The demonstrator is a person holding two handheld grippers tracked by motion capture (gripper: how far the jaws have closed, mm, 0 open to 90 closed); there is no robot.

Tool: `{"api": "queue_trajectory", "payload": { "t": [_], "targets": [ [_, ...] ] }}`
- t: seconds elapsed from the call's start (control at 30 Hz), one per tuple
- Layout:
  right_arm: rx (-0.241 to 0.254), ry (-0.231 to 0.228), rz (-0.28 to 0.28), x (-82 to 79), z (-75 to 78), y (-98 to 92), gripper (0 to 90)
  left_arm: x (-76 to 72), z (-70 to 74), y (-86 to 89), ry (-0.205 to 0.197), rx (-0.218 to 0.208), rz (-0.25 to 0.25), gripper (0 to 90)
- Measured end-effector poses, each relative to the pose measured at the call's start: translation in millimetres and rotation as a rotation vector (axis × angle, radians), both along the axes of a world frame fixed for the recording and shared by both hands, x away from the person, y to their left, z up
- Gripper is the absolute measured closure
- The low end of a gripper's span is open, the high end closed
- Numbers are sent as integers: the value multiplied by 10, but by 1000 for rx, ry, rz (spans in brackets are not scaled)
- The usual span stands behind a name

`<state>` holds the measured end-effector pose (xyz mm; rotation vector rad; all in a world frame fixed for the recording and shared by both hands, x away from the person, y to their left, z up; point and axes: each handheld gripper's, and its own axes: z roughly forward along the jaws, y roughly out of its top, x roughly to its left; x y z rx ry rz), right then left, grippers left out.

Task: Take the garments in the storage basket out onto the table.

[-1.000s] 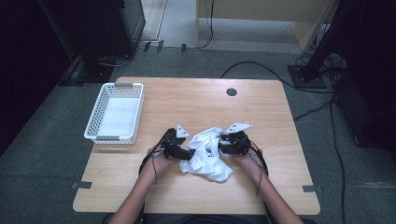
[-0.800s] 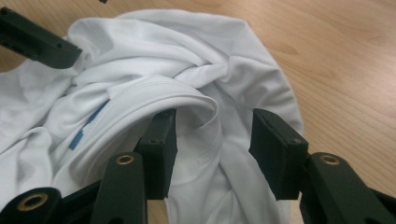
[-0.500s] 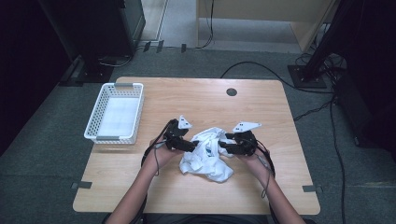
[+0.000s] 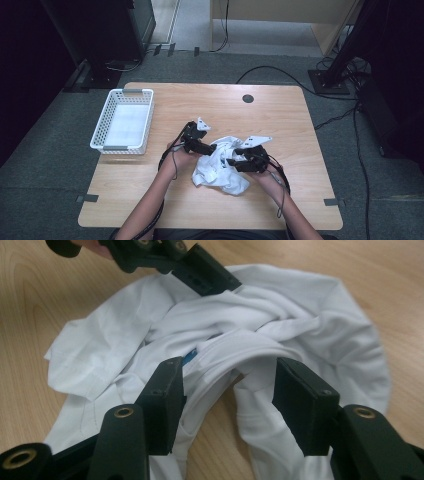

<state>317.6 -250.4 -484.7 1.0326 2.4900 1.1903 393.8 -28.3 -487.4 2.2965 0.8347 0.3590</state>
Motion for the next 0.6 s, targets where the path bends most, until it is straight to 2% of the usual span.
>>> {"api": "queue_trajectory", "payload": {
  "t": [0.1, 0.17, 0.27, 0.33, 0.4, 0.53, 0.6],
  "targets": [
    [-19, 10, 11, -4, -75, 42, 457, -6, -60, -20, -12, 28, 3, 207],
    [-31, 13, 14, -2, -119, 69, 442, -11, -84, -30, -13, 37, 2, 207],
    [-80, 3, 21, -8, -184, 117, 442, -23, -106, -31, -21, 45, 1, 207],
    [-87, 6, 22, -7, -209, 128, 442, -31, -118, -21, -27, 54, -2, 207],
    [-94, 4, 17, -1, -214, 125, 445, -44, -129, -7, -26, 56, 1, 207],
    [-144, -22, 1, 12, -237, 108, 447, -71, -147, 38, -23, 43, 12, 207],
    [-142, -22, 0, 20, -245, 98, 447, -80, -152, 63, -18, 38, 17, 207]
  ]
}}
